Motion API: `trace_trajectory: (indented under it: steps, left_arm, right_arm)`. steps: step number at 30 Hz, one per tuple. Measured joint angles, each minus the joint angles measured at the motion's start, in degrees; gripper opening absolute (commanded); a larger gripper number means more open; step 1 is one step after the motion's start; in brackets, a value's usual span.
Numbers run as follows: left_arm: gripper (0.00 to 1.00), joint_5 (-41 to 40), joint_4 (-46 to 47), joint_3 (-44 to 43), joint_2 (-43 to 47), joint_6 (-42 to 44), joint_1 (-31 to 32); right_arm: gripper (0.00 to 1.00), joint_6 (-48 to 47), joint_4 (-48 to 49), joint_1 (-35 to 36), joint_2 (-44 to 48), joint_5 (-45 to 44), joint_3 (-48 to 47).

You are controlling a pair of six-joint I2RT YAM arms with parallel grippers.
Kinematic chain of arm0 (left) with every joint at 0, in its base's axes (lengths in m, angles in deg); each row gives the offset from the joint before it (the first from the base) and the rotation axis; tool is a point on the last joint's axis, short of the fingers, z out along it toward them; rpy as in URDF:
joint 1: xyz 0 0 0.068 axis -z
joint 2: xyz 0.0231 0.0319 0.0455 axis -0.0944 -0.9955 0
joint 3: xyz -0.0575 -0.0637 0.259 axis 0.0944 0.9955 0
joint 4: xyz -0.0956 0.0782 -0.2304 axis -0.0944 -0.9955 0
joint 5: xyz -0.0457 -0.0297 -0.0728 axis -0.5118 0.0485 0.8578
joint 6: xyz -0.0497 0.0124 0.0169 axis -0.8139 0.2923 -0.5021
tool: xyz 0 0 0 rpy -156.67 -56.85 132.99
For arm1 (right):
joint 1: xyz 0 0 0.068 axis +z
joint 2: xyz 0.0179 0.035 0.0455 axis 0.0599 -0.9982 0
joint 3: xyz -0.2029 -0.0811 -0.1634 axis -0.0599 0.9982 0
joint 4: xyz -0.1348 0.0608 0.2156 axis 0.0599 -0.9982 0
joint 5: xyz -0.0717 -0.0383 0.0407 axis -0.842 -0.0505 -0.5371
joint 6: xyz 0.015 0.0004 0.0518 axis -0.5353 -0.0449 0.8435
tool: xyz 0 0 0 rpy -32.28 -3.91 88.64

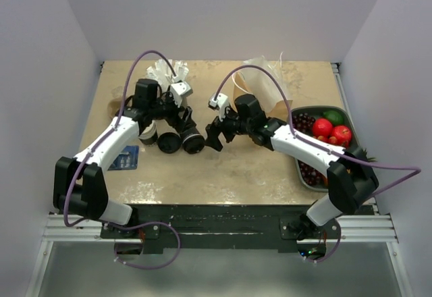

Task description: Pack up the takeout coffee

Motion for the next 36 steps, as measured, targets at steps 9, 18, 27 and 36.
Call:
trace_trajectory:
  steps: [9,18,27,36]
  left_arm:
    - [0.72,-1.5,-8.6,1.9,0.8,16.4,6.7]
    - [0.59,-8.3,-8.5,4.5,-0.3,18.7,10.7]
    - [0.48,-14.2,-7.0,5.5,-1.2,18.8,12.5]
    - [0.31,-16.6,-4.9,6.1,-1.9,18.9,13.0]
  right_arm:
    - [0.99,-2.2,-6.5,-3.8,9.9,1.4,-2.6]
    - [0.99,-3.7,-11.0,-3.9,17.2,1.0,-6.6]
    - [0.99,-3.7,-12.3,-5.1,18.0,0.6,-4.8]
    - [0.99,-3.7,-12.3,-5.4,18.0,0.6,-4.0]
